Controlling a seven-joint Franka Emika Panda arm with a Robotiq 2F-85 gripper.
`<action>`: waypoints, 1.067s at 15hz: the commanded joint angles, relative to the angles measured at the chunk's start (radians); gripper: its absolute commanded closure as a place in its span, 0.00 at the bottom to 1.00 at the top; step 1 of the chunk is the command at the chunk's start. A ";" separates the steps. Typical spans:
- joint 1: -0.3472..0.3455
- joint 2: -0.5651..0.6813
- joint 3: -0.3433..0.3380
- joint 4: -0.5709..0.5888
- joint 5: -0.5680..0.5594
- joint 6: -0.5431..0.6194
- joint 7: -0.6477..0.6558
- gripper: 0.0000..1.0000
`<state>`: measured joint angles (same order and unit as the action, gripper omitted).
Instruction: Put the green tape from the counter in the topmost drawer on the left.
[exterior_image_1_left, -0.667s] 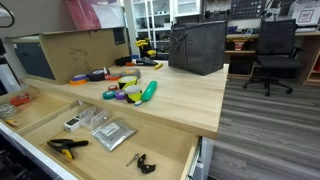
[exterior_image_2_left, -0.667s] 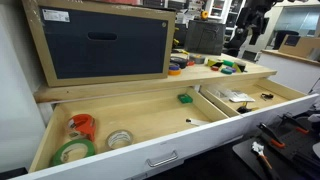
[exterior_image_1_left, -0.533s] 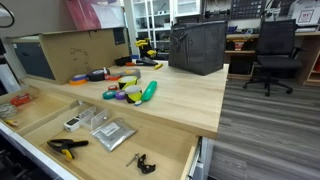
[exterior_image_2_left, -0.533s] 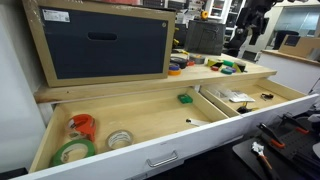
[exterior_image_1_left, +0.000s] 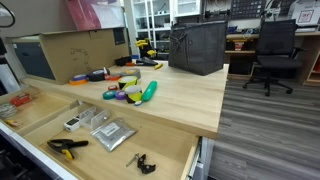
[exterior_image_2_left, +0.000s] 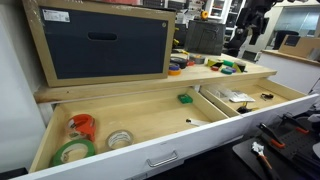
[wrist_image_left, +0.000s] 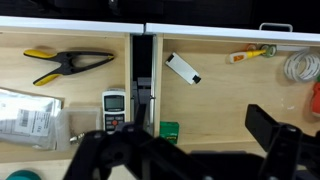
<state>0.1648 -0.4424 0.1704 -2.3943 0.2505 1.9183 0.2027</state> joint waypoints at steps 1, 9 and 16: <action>-0.037 0.029 0.006 0.033 -0.032 0.032 0.051 0.00; -0.165 0.093 -0.024 0.028 -0.064 0.167 0.267 0.00; -0.221 0.224 -0.051 0.113 -0.101 0.190 0.438 0.00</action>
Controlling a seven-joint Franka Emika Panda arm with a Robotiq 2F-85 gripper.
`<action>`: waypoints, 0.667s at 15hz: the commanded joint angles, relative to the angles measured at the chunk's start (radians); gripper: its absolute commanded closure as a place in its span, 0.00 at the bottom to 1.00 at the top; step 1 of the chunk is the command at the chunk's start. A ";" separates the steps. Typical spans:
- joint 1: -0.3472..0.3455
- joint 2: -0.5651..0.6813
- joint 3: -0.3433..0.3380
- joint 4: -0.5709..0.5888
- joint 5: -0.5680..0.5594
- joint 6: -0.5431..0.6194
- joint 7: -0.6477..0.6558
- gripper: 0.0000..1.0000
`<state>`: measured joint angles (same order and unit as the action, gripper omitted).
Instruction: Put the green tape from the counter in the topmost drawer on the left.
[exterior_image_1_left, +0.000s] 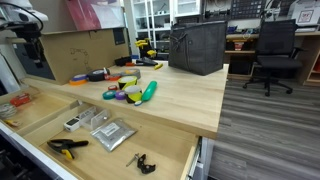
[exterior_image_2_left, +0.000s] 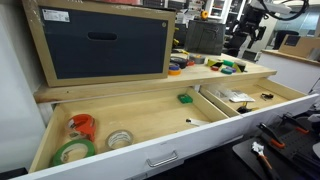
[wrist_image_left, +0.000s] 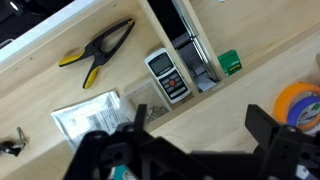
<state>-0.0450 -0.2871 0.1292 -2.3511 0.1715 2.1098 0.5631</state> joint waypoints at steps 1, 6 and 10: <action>-0.014 0.089 -0.017 0.087 -0.026 -0.003 0.098 0.00; -0.032 0.203 -0.075 0.177 -0.092 -0.005 0.185 0.00; -0.033 0.290 -0.127 0.248 -0.139 -0.012 0.192 0.00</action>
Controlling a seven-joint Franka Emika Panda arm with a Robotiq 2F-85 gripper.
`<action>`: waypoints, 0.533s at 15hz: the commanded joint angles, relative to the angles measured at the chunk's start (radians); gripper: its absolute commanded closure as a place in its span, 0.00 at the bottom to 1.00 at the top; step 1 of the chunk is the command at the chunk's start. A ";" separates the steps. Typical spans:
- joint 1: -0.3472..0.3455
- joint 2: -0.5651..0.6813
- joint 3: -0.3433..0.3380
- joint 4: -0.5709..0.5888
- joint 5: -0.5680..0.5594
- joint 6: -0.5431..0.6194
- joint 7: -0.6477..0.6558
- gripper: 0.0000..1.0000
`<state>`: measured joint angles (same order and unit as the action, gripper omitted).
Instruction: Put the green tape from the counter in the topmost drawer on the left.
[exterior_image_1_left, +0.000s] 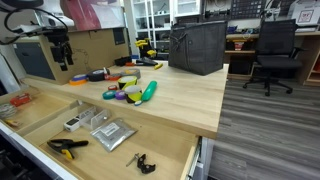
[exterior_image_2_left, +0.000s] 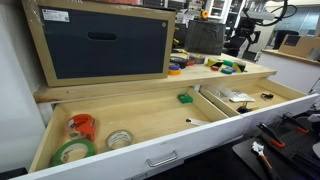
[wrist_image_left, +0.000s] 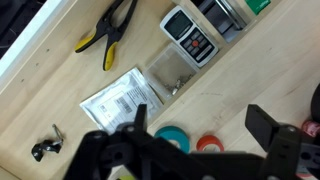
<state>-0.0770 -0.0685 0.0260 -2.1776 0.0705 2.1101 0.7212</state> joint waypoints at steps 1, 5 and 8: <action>0.000 0.093 -0.035 0.090 -0.052 -0.010 0.036 0.00; 0.005 0.161 -0.076 0.154 -0.121 -0.030 0.063 0.00; 0.010 0.150 -0.086 0.129 -0.097 -0.015 0.023 0.00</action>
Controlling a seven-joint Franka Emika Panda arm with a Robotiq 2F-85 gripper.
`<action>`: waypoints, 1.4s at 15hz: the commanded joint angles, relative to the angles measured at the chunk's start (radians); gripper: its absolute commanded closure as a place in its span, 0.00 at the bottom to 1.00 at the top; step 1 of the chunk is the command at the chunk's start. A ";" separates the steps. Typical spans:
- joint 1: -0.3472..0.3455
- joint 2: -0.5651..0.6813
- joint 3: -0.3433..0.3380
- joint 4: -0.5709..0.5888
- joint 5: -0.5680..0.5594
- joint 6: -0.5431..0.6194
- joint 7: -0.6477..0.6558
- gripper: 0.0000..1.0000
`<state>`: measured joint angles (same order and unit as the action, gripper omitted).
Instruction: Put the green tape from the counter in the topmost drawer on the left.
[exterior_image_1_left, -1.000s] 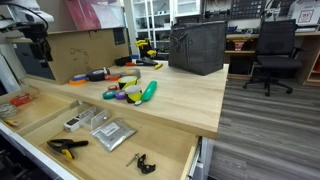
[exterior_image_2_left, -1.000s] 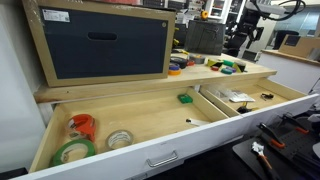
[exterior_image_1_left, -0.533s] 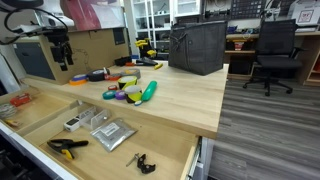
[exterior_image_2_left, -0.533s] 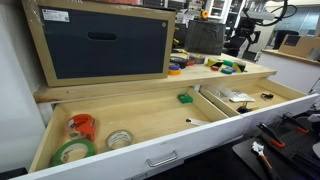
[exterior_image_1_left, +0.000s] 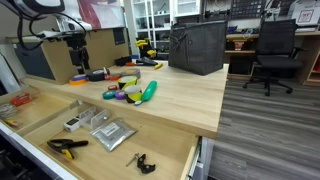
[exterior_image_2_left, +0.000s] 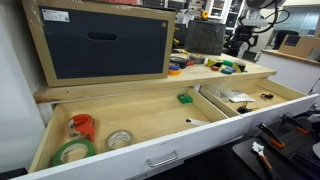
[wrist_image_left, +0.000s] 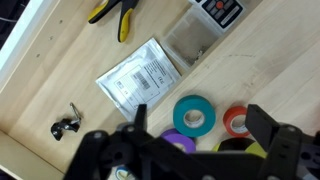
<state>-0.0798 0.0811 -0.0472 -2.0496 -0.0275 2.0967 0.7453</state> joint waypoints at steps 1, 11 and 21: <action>0.012 0.002 -0.014 0.009 0.001 -0.006 -0.002 0.00; 0.014 0.002 -0.013 0.016 0.001 -0.011 -0.002 0.00; -0.001 0.053 -0.064 -0.045 0.006 0.107 0.004 0.00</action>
<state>-0.0825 0.1312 -0.0981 -2.0689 -0.0264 2.1645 0.7500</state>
